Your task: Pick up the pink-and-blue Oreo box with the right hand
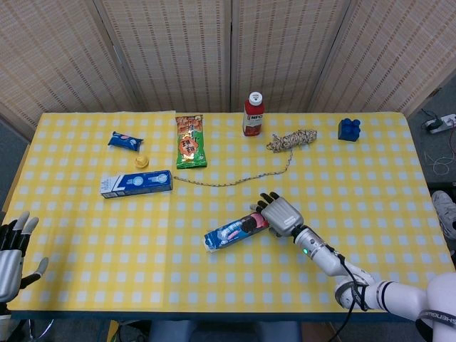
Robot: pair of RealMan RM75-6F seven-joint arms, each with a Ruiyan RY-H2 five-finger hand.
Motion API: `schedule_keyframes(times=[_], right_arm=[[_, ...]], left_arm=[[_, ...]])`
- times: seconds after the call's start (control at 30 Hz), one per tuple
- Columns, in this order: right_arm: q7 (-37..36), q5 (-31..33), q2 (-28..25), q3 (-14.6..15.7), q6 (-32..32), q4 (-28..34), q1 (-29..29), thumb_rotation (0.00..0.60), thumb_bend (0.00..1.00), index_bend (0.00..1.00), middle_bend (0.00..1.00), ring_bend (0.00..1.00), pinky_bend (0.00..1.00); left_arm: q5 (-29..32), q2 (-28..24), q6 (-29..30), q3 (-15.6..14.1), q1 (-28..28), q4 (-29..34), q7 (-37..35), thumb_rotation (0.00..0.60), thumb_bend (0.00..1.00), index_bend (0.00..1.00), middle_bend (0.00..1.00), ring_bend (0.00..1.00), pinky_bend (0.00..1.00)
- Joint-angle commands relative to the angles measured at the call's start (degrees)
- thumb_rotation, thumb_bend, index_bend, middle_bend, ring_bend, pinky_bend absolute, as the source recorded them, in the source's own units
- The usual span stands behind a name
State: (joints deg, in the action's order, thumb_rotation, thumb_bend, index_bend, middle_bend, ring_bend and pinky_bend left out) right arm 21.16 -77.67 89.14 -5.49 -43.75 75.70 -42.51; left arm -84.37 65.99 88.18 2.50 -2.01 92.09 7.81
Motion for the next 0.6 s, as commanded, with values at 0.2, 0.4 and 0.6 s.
schedule_keyframes(times=[0.2, 0.4, 0.6], right_arm=[[-1.90, -1.30, 0.59, 0.33, -4.04, -0.77, 0.70, 0.600, 0.30, 0.39, 0.41, 0.22, 0.21], [-1.36, -3.17, -4.68, 0.00, -6.72, 4.09, 0.80, 0.600, 0.30, 0.40, 0.42, 0.23, 0.22], [4.26, -5.07, -14.21, -0.66, -4.64, 11.66, -1.96, 0.600, 0.31, 0.40, 0.42, 0.24, 0.22]], left_arm=[[0.06, 0.06, 0.06, 0.07, 0.08, -0.32, -0.37, 0.600, 0.34, 0.10, 0.03, 0.06, 0.04], [-0.02, 0.25, -0.13, 0.22, -0.15, -0.59, -0.60, 0.600, 0.34, 0.10, 0.03, 0.06, 0.04], [-0.39, 0.29, -0.24, 0.30, -0.42, -0.65, -0.75, 0.600, 0.34, 0.10, 0.03, 0.06, 0.04]])
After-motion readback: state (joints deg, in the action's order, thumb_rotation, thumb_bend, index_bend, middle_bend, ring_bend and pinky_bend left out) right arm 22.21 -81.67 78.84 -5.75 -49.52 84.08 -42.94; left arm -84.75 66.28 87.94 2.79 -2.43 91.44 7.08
